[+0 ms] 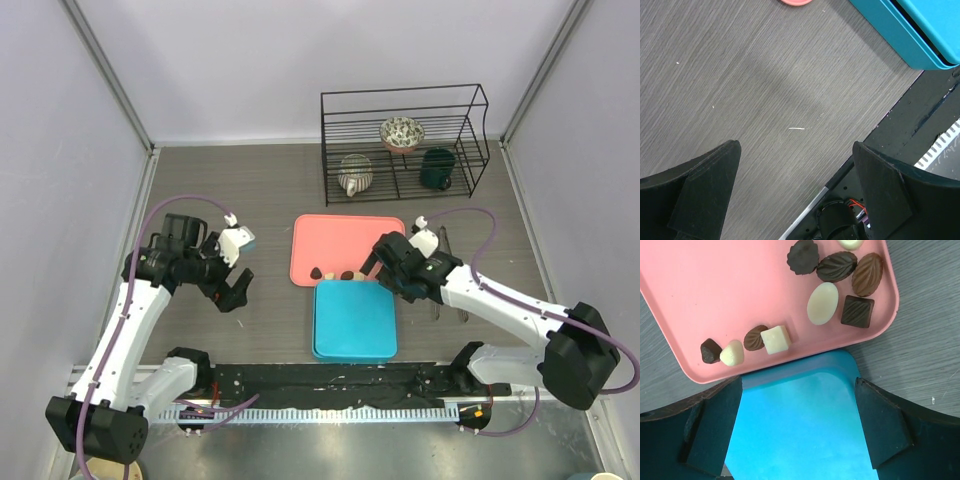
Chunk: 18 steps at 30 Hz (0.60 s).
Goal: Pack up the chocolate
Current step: Close the box lid on the packing box, then adjust the box lid on the packing box.
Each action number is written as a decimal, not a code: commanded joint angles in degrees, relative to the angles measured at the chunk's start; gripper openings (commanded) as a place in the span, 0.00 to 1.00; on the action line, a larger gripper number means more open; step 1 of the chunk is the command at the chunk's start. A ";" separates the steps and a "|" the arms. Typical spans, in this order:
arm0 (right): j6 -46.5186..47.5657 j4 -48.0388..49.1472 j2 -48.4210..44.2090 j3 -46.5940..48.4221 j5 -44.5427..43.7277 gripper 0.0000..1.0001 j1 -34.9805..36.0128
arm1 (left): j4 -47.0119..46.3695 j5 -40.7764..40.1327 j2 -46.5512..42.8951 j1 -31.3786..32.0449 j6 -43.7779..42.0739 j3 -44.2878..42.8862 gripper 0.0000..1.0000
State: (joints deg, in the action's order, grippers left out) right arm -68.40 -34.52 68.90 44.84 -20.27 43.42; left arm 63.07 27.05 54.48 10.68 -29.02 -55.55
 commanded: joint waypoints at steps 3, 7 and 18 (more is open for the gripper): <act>-1.38 -3.18 -3.15 2.10 -5.74 1.00 0.88 | -1.11 0.73 -0.78 -0.22 -1.57 0.44 1.00; 0.71 -8.09 -7.02 1.66 -10.57 1.00 0.27 | -0.67 0.46 -1.21 -0.22 -1.75 0.27 1.00; -0.59 -15.13 -20.65 -7.57 -3.92 0.12 -0.70 | -0.23 -0.07 -1.83 -0.31 -2.36 -0.44 1.00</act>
State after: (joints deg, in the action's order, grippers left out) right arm -67.81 -45.93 49.12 39.44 -27.18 42.70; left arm 63.11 26.76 53.23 10.68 -30.55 -55.16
